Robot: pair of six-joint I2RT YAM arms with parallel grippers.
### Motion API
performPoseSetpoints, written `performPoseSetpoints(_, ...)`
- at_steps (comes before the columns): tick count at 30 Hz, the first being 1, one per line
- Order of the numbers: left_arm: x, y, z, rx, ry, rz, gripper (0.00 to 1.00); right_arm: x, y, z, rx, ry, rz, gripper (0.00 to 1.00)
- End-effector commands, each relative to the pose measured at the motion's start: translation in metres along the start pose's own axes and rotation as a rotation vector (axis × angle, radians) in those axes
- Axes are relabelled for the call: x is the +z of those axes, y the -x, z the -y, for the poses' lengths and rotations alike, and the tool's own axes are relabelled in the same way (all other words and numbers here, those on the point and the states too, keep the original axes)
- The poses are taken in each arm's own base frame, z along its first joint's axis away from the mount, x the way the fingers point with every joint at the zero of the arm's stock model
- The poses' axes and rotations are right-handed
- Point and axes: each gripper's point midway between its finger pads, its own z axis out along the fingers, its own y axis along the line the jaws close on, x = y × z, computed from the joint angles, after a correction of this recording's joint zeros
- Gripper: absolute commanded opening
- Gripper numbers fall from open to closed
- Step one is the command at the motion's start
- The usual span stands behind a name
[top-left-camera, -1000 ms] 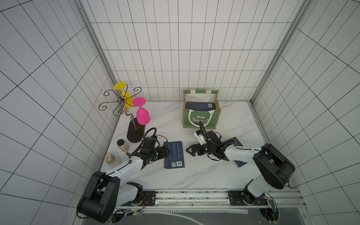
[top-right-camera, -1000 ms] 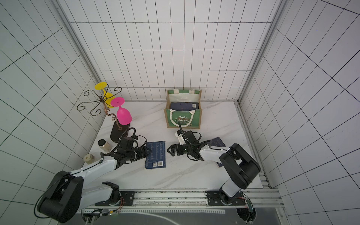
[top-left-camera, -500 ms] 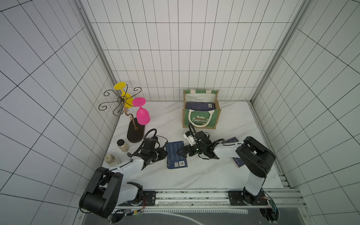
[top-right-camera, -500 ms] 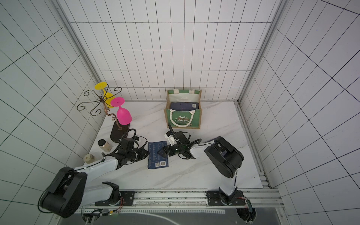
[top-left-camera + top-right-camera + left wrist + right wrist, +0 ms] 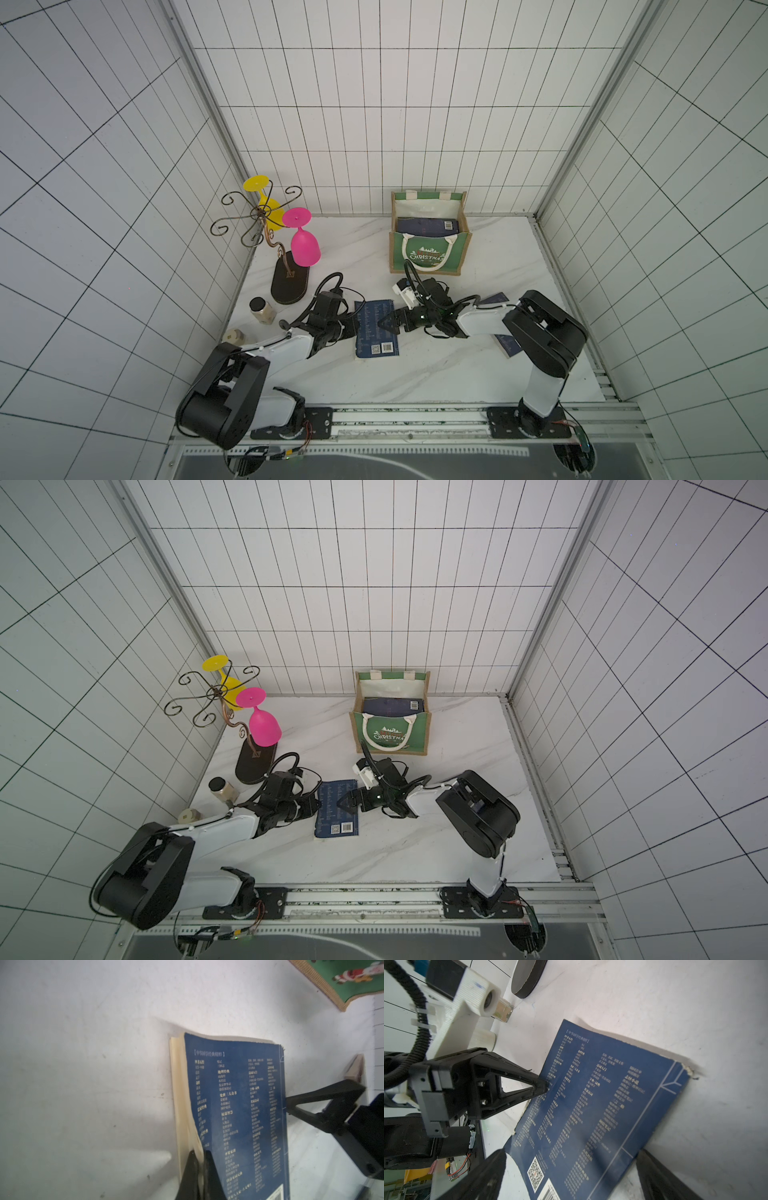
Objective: Put the books into the canvas bag
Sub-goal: Pick up the book from the center of the board, then place the book in the canvas bag.
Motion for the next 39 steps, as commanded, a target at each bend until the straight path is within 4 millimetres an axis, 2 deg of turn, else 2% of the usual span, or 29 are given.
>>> performPoseSetpoints(1,0.001,-0.008,-0.001,0.041,0.066,-0.013,0.00,0.006,-0.014,-0.028,-0.023,0.135,-0.063,0.98)
performPoseSetpoints(4,-0.004,-0.006,0.006,0.059,0.048,-0.005,0.00,0.000,-0.011,-0.026,-0.023,0.142,-0.055,0.98)
performPoseSetpoints(6,-0.011,-0.001,0.018,0.089,-0.004,0.009,0.00,-0.014,-0.008,-0.024,-0.008,0.175,-0.028,0.98)
performPoseSetpoints(11,-0.046,0.002,0.077,0.236,-0.305,0.076,0.00,-0.057,0.001,-0.019,-0.020,0.209,0.040,0.98)
performPoseSetpoints(13,-0.058,0.000,0.091,0.277,-0.364,0.082,0.00,-0.071,0.004,-0.019,-0.046,0.191,0.038,0.98)
performPoseSetpoints(16,-0.069,-0.007,0.100,0.319,-0.377,0.037,0.00,-0.094,0.012,-0.018,-0.085,0.090,0.018,0.99)
performPoseSetpoints(21,-0.096,-0.014,0.129,0.328,-0.423,-0.032,0.00,-0.138,0.029,-0.032,-0.161,0.015,0.047,0.98)
performPoseSetpoints(24,-0.119,-0.009,0.144,0.365,-0.434,-0.038,0.00,-0.157,0.027,-0.038,-0.166,0.017,0.020,0.98)
performPoseSetpoints(29,-0.149,-0.009,0.170,0.463,-0.510,-0.086,0.00,-0.170,0.018,-0.054,-0.137,0.088,-0.009,0.98)
performPoseSetpoints(35,-0.158,-0.026,0.184,0.557,-0.612,-0.218,0.00,-0.178,0.018,-0.074,-0.138,0.179,0.009,0.98)
performPoseSetpoints(39,-0.162,-0.033,0.190,0.607,-0.659,-0.242,0.00,-0.175,0.014,-0.083,-0.124,0.274,-0.009,0.98)
